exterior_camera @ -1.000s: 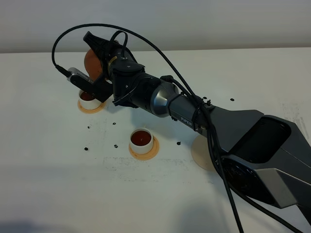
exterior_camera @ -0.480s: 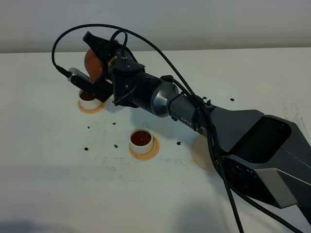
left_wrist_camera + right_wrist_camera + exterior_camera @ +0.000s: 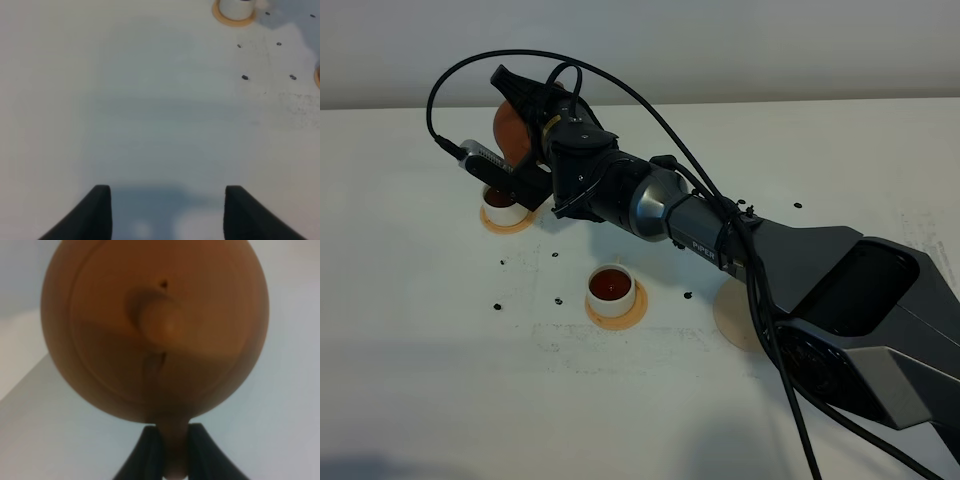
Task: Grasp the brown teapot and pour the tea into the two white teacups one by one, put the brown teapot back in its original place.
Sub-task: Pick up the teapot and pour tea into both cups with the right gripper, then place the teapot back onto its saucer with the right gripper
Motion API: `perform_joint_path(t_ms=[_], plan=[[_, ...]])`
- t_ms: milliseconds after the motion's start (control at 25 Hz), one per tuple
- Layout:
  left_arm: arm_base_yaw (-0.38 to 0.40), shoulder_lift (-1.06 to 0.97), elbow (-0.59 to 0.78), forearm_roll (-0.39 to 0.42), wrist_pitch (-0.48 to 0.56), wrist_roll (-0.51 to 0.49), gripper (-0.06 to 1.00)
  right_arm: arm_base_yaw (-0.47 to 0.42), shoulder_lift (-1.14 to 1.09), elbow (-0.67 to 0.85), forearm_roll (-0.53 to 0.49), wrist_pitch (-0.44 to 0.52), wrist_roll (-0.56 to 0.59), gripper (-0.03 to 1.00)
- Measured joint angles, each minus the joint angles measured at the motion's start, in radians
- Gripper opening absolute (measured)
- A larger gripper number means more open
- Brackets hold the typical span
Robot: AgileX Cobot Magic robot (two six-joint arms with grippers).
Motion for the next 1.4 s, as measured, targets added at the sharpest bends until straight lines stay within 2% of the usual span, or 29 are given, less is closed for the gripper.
perform_joint_path(t_ms=[920,1200,1400], plan=[[0.000,0.000,0.000,0.000,0.000,0.000,0.48,-0.001,-0.012,0.028,0.048,-0.010,0.041,0.12],[0.000,0.000,0.000,0.000,0.000,0.000,0.48,-0.001,-0.058,0.028,0.156,0.006,0.042,0.12],[0.000,0.000,0.000,0.000,0.000,0.000,0.48,-0.019,-0.066,0.028,0.333,0.042,0.048,0.12]])
